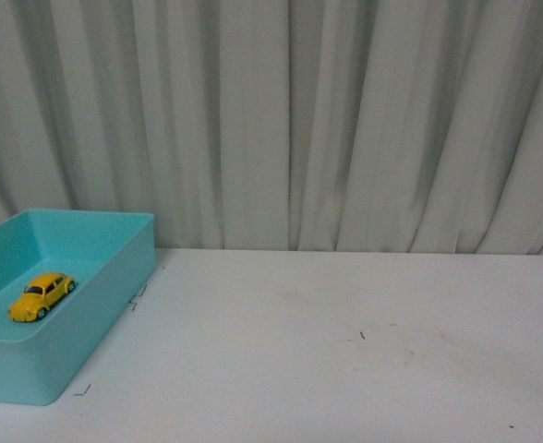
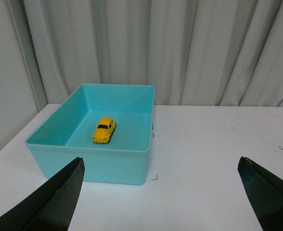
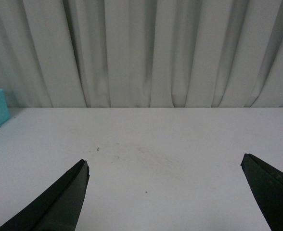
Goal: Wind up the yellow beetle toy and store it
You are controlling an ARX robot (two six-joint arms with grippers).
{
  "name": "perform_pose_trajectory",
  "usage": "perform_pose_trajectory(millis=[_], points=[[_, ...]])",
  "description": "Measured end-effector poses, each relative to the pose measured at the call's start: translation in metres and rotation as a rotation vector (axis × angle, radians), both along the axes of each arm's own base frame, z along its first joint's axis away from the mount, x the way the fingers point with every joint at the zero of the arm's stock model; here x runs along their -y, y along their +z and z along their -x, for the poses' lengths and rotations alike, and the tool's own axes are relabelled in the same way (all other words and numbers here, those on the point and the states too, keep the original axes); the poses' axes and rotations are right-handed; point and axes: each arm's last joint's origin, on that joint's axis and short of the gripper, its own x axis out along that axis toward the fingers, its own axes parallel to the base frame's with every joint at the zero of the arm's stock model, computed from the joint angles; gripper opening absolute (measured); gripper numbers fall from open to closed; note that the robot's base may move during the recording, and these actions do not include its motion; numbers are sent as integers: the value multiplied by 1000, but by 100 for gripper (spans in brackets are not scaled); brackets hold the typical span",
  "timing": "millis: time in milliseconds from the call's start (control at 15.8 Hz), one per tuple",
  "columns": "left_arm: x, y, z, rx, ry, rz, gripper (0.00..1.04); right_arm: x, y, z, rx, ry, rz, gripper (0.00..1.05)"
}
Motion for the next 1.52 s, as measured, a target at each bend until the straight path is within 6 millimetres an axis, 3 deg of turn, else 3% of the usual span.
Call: perform_pose_trajectory(millis=[1524], points=[[0,0,0,0,0,2,98,0,0,0,0,-1,-3,98]])
